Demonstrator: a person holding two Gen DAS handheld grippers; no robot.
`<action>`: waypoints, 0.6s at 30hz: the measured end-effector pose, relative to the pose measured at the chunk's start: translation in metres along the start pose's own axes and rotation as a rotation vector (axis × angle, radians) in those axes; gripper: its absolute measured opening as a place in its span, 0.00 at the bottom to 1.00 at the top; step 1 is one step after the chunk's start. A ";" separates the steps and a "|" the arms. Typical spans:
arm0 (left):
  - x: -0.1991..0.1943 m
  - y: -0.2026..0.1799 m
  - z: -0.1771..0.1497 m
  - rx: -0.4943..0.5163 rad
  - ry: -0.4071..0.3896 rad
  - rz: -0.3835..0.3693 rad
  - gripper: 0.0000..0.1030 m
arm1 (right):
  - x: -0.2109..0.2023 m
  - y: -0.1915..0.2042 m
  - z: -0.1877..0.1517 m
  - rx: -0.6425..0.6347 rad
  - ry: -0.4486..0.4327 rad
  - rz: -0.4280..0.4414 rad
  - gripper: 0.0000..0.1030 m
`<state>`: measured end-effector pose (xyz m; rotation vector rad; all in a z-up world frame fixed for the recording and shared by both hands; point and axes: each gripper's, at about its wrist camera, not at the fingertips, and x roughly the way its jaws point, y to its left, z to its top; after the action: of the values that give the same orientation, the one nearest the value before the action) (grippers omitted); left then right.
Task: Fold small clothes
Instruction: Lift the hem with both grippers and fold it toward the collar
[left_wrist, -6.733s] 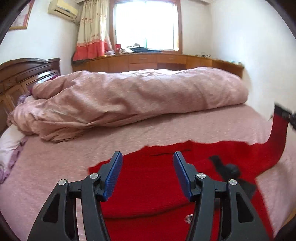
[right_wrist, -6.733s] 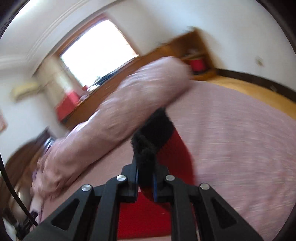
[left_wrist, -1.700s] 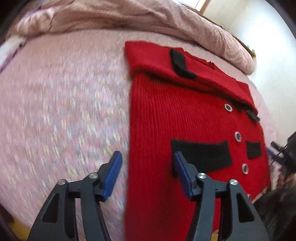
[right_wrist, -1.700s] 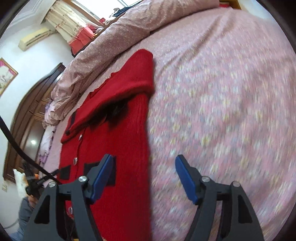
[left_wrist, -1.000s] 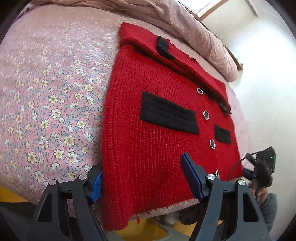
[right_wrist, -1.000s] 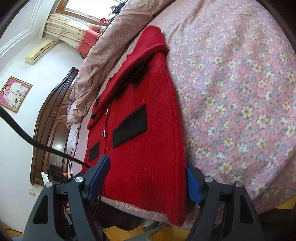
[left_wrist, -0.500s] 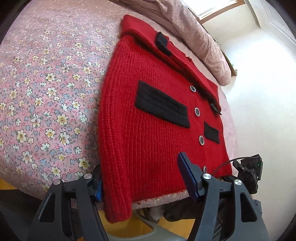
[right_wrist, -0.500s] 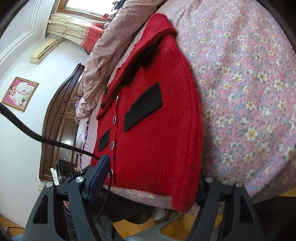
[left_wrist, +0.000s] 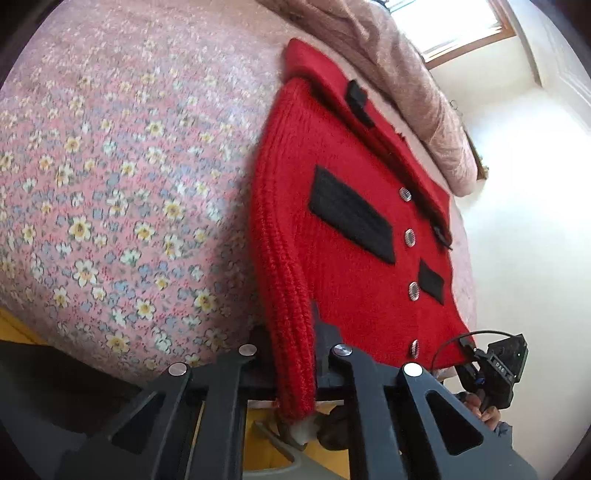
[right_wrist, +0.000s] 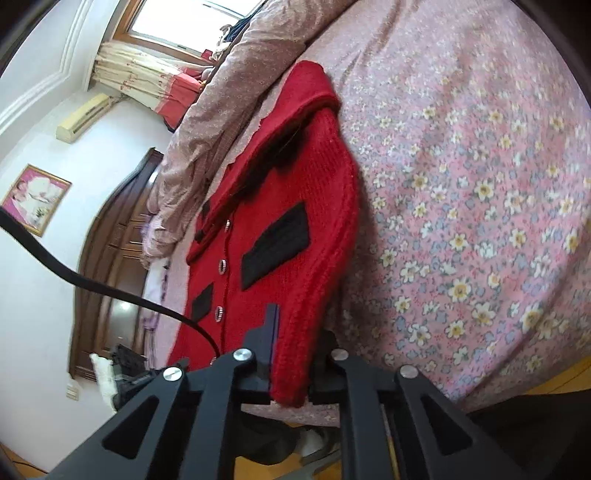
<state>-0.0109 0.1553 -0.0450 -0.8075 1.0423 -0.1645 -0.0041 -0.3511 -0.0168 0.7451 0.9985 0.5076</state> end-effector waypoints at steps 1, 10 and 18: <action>-0.004 -0.002 0.002 0.003 -0.015 -0.012 0.03 | 0.000 0.003 0.002 -0.008 -0.003 0.009 0.10; -0.012 -0.032 0.048 0.020 -0.109 -0.115 0.03 | 0.006 0.032 0.037 -0.077 -0.054 0.048 0.09; 0.006 -0.059 0.097 0.075 -0.156 -0.068 0.03 | 0.016 0.057 0.083 -0.172 -0.104 0.021 0.09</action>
<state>0.0862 0.1609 0.0147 -0.7754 0.8575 -0.1945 0.0742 -0.3297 0.0452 0.6220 0.8395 0.5596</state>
